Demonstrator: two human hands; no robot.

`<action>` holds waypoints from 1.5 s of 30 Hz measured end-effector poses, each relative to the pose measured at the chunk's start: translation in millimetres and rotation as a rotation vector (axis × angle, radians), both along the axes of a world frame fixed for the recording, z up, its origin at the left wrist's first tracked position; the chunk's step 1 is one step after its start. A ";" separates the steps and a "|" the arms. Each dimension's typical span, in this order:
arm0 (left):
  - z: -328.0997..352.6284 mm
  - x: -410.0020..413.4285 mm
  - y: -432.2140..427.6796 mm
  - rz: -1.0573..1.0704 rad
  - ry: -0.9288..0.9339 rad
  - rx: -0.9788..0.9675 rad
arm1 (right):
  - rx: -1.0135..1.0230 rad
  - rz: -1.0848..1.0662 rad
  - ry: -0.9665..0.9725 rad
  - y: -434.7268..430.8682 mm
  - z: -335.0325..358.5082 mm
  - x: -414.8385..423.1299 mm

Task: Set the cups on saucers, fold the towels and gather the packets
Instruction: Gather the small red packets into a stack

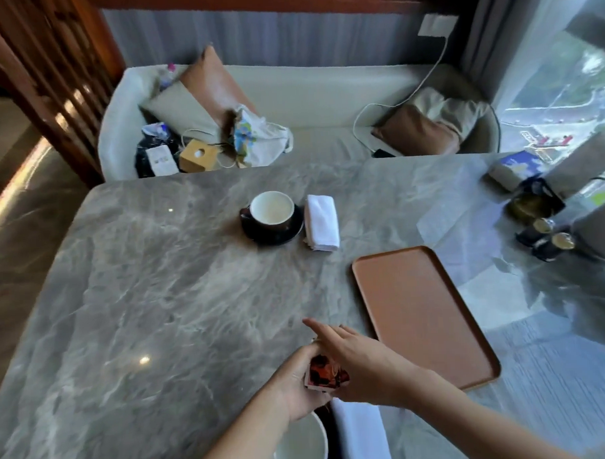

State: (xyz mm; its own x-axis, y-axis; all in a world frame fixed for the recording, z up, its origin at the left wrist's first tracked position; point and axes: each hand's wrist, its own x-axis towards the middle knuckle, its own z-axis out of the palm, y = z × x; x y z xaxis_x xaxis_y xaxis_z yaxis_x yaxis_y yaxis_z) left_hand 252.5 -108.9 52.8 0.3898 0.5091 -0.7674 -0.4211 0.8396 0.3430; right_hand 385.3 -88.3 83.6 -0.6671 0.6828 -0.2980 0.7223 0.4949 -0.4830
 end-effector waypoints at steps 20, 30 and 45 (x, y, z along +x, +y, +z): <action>-36.2 165.3 124.3 0.211 0.661 0.175 | -0.656 -1.264 0.873 95.9 -84.1 95.0; -62.5 172.5 155.5 0.235 0.637 0.143 | -0.391 -1.227 0.712 144.1 -110.4 97.6; -72.2 167.9 172.7 0.124 0.678 0.071 | -0.303 -1.029 0.413 148.6 -116.6 84.5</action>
